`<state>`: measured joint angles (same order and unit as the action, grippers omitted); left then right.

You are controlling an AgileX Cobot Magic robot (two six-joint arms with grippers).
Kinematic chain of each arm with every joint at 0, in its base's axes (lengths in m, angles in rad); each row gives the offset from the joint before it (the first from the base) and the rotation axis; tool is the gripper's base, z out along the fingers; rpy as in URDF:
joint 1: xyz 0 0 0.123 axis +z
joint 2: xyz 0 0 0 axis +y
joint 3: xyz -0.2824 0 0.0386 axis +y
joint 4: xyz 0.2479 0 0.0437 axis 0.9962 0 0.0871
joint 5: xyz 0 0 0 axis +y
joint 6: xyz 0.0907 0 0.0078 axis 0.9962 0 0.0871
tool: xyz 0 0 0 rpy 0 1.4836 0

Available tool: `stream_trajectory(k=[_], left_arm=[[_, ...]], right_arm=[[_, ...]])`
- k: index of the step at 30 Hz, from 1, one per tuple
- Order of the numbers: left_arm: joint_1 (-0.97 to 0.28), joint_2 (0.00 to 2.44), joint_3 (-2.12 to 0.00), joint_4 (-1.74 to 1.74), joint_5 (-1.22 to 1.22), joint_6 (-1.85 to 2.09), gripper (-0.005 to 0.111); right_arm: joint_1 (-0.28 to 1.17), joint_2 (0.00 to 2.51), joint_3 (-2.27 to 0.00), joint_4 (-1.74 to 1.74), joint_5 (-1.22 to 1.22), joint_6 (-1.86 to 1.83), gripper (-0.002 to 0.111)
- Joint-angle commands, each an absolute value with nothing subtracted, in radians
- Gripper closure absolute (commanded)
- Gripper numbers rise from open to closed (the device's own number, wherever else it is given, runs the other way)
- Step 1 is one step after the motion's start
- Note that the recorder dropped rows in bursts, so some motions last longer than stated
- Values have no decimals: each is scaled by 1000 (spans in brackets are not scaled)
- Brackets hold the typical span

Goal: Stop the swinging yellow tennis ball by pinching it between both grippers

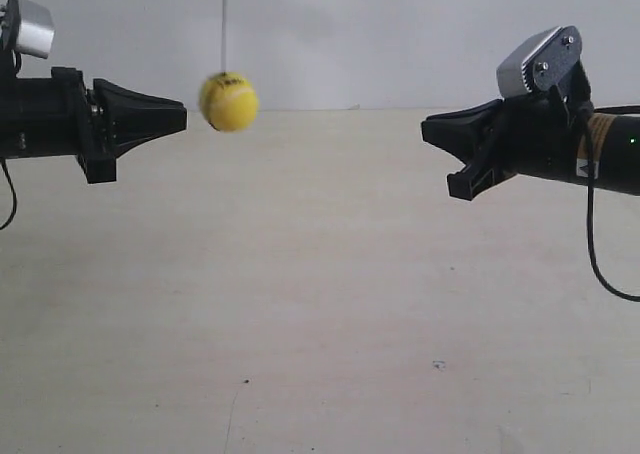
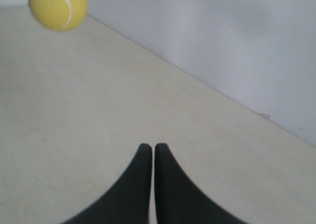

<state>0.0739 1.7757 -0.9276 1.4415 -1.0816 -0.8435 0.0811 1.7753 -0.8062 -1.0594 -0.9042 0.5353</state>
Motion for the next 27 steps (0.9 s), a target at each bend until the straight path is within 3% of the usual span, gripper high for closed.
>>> stream_trajectory(k=[1,12,27], left_arm=[[69,1777,-932,1429,-1096,-838,102],[-60,1777,-932,1424,-1091,-811,102],[-67,1777,-932,1394,-1089,-769,102]], right_arm=[[79,1802,-816,-1074,-940,557,108],[79,1877,-816,-1149,-1089,625,108],[79,1877,-816,-1143,-1162,618,108]])
